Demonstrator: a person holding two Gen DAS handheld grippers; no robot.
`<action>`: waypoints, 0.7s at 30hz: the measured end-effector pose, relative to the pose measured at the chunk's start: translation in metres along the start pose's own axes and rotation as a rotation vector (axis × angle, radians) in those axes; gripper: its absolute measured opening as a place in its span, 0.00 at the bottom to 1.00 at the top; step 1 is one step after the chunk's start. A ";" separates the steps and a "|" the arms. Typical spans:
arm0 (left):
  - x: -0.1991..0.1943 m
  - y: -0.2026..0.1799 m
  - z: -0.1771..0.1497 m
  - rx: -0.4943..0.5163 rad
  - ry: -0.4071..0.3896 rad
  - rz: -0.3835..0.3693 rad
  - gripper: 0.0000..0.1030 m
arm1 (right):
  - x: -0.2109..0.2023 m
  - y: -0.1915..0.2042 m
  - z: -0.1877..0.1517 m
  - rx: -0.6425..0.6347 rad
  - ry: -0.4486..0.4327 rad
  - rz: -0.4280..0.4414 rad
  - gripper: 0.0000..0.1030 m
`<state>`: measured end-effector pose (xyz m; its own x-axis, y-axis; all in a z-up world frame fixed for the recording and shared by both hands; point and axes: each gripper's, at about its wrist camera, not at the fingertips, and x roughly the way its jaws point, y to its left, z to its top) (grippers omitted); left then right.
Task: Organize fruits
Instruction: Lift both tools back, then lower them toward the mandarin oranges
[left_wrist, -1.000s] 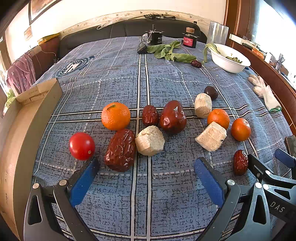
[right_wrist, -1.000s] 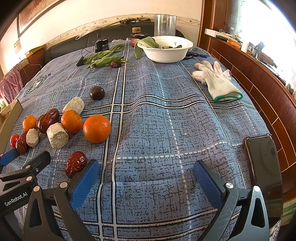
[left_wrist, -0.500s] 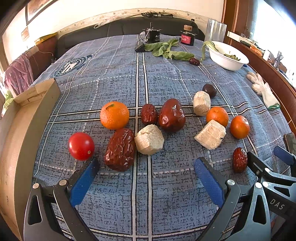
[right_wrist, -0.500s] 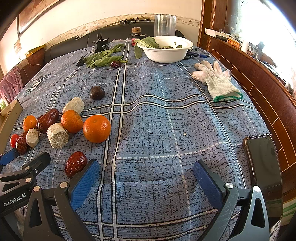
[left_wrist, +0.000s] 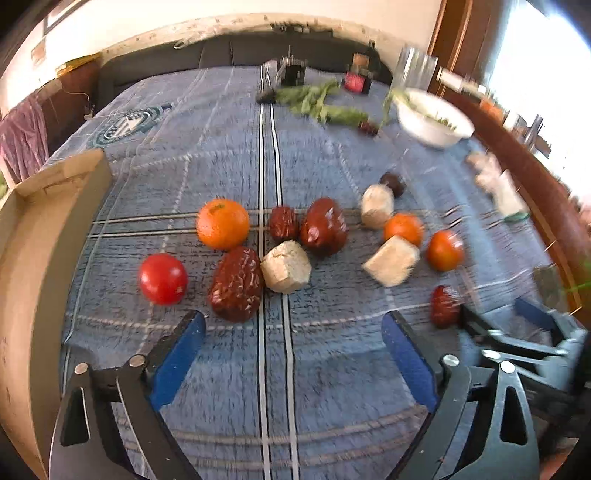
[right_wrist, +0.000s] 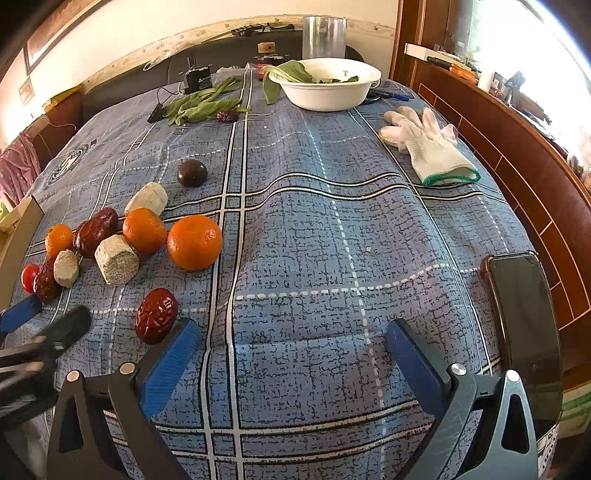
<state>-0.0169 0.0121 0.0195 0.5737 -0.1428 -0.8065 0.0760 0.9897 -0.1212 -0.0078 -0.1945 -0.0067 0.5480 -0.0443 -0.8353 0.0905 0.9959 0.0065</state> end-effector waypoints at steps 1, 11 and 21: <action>-0.015 0.001 -0.002 -0.006 -0.042 -0.003 0.92 | 0.000 0.000 0.000 0.000 0.002 0.000 1.00; -0.117 0.018 -0.017 -0.028 -0.323 0.069 0.93 | -0.089 -0.004 -0.035 0.158 -0.210 0.030 0.99; -0.150 0.024 -0.043 -0.027 -0.382 0.086 0.93 | -0.169 0.031 -0.059 0.094 -0.480 -0.054 0.99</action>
<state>-0.1359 0.0567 0.1130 0.8396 -0.0410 -0.5417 -0.0041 0.9966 -0.0817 -0.1463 -0.1514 0.1026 0.8599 -0.1495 -0.4881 0.1924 0.9806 0.0384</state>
